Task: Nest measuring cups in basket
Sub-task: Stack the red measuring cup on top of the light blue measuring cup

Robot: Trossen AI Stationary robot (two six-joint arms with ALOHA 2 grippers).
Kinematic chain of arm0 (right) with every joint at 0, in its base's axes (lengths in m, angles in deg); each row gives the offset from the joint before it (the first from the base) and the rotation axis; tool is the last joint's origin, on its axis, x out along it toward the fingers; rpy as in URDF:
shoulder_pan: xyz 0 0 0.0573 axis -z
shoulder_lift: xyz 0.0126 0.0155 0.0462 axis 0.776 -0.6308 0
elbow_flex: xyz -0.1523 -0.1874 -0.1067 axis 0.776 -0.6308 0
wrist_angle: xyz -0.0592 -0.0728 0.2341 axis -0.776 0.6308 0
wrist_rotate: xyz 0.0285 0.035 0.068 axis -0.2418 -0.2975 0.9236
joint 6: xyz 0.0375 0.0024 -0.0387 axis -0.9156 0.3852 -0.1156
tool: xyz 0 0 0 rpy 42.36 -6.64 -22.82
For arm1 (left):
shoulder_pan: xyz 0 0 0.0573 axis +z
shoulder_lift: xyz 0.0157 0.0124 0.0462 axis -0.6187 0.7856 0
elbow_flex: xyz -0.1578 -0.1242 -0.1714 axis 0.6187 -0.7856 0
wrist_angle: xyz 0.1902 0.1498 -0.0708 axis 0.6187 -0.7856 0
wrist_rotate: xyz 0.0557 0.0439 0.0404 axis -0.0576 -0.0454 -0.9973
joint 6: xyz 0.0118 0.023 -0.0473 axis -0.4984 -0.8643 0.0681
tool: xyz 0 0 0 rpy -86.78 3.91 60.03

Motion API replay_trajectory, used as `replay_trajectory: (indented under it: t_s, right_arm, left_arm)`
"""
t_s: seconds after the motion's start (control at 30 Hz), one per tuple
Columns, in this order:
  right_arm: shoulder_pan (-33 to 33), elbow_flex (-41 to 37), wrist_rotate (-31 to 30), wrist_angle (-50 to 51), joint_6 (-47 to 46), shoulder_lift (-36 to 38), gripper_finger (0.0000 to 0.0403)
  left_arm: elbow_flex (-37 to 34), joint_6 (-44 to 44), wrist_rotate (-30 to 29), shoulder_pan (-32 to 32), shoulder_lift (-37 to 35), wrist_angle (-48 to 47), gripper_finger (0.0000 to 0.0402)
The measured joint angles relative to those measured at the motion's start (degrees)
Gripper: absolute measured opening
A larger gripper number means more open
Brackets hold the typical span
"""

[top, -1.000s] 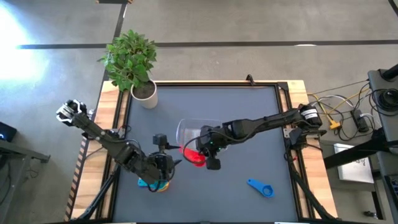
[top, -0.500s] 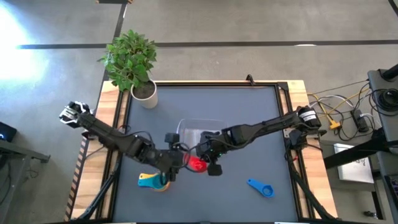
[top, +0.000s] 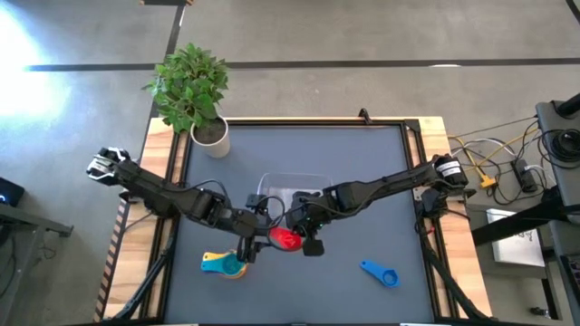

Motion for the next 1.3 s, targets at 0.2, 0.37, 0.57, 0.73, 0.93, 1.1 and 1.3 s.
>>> replay_trajectory:
  t_s: [0.2, 0.37, 0.57, 0.73, 0.93, 1.1, 1.3]
  right_arm:
    - [0.00, -0.02, 0.00, -0.24, -0.41, 0.00, 0.0009]
    - [0.02, -0.09, -0.19, -0.32, -0.63, 0.00, 0.0009]
    - [0.02, -0.09, -0.25, -0.33, -0.60, 0.00, 0.0009]
    - [0.02, -0.09, -0.18, -0.36, -0.51, 0.00, 0.0009]
    - [0.00, -0.09, 0.04, -0.43, -0.22, 0.00, 0.0009]
    - [0.00, -0.09, 0.07, -0.44, -0.17, 0.00, 0.0009]
    - [0.00, -0.09, 0.07, -0.42, -0.51, 0.00, 0.0009]
  left_arm:
    - [-0.06, -0.45, 0.02, 0.42, 0.00, -0.38, 0.0228]
    - [-0.68, -0.37, 0.00, 1.08, 0.00, -0.47, 0.0219]
    - [-0.81, -0.36, -2.60, 1.66, 0.00, -0.55, 0.0226]
    - [-0.83, -0.81, -3.13, 1.75, 0.00, -0.52, 0.0241]
    - [-0.83, -1.26, -1.50, 1.77, 0.53, -0.50, 0.0244]
    - [-0.85, -1.52, 0.94, 1.75, 3.11, -0.50, 0.0230]
    - [-0.75, -1.53, 1.05, 1.86, 4.37, -0.44, 0.0204]
